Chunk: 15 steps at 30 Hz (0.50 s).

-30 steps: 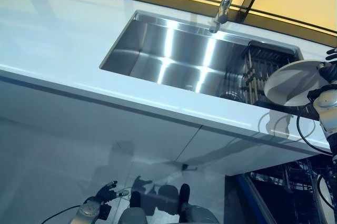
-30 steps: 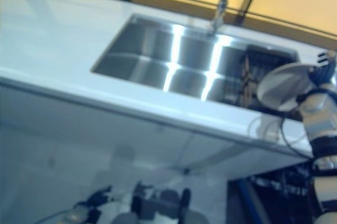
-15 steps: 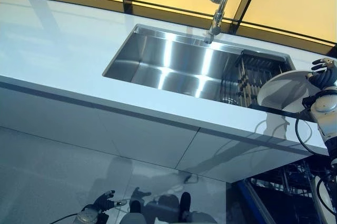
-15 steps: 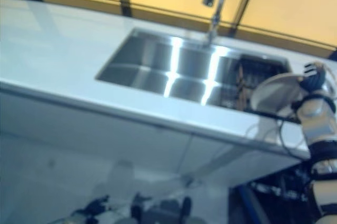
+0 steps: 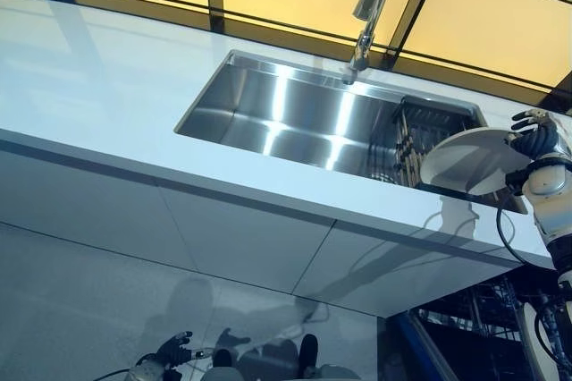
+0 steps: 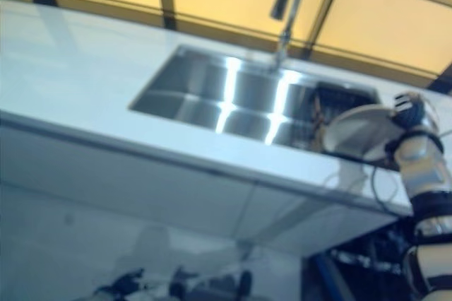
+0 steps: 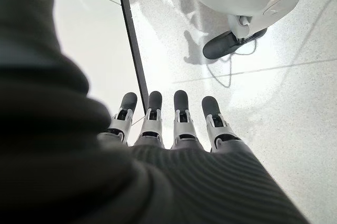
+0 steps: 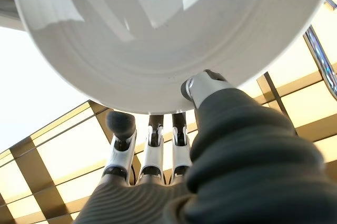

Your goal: Take plates into dishwasher

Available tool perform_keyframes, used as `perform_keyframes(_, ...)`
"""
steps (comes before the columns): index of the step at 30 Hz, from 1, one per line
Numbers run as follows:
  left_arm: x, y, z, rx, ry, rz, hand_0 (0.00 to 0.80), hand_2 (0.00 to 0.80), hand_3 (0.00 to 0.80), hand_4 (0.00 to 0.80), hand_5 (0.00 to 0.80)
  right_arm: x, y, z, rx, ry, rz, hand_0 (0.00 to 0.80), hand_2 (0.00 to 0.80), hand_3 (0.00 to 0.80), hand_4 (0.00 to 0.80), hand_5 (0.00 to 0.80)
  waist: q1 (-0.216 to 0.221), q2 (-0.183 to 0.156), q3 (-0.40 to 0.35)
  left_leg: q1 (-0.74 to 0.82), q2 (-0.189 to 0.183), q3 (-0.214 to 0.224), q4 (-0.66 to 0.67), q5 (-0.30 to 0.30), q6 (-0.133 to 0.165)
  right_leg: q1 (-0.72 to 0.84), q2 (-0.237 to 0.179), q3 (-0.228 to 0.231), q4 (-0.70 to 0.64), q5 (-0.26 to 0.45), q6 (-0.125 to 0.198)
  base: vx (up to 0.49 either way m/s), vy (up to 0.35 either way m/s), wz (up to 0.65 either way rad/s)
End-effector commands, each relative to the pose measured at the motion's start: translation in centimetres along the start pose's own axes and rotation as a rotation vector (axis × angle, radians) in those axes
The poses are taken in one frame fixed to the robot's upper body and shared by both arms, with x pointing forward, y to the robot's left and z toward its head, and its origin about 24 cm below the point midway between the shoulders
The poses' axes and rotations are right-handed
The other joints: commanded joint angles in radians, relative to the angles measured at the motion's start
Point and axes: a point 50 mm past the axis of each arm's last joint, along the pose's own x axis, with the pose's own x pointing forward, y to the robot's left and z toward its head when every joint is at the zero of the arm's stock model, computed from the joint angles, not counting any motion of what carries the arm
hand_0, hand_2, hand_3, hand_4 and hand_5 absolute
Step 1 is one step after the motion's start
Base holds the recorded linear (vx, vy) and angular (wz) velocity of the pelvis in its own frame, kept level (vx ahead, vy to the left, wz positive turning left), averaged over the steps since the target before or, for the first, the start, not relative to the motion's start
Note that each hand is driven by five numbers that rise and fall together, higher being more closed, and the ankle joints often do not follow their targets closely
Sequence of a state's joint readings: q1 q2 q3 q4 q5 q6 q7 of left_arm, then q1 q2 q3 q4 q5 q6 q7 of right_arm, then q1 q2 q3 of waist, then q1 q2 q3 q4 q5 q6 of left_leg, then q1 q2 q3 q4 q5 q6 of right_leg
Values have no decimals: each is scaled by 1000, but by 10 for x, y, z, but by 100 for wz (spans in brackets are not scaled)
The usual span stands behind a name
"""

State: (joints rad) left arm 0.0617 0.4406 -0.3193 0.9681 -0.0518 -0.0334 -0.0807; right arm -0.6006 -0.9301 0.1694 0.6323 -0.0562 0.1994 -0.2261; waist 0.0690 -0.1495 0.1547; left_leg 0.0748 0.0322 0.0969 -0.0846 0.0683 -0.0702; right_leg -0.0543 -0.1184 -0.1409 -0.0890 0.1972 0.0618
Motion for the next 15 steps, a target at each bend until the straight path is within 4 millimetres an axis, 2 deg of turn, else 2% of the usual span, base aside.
perform_keyframes(1, 4, 1, 17, 19, -56, 9, 0, 0, 0, 0, 0, 6, -29, 39, -57, -157, -80, 800, 800, 800, 800, 800, 25, 58, 24, -51, -46, -19, -3, -78, 94, 53, -4, -27, 74, -99, 109, 0, 0, 0)
perform_keyframes(8, 5, 3, 20, 15, -62, 17, 0, 0, 0, 0, 0, 6, -22, 40, -100, -161, -27, 800, 800, 800, 800, 800, 24, 56, 30, -52, -45, -20, -3, -77, 95, 51, -5, -27, 79, -102, 109, 0, 0, 0)
perform_keyframes(10, 5, 4, 20, 14, -64, 18, 0, 0, 0, 0, 0, 6, -21, 37, -113, -152, -9, 744, 744, 744, 744, 744, 25, 57, 31, -51, -46, -22, -3, -76, 96, 52, -5, -26, 80, -103, 109, 0, 0, 0)
perform_keyframes(12, 4, 4, 19, 13, -65, 18, 0, 0, 0, 0, 0, 6, -21, 35, -124, -149, 1, 747, 747, 747, 747, 747, 25, 57, 31, -50, -46, -23, -3, -77, 97, 53, -7, -25, 82, -104, 109, 0, 0, 0)
perform_keyframes(15, 4, 4, 19, 10, -67, 17, 0, 0, 0, 0, 0, 6, -20, 33, -145, -139, 15, 696, 696, 696, 696, 696, 25, 56, 33, -50, -47, -26, -3, -77, 98, 51, -7, -23, 84, -103, 109, 0, 0, 0)
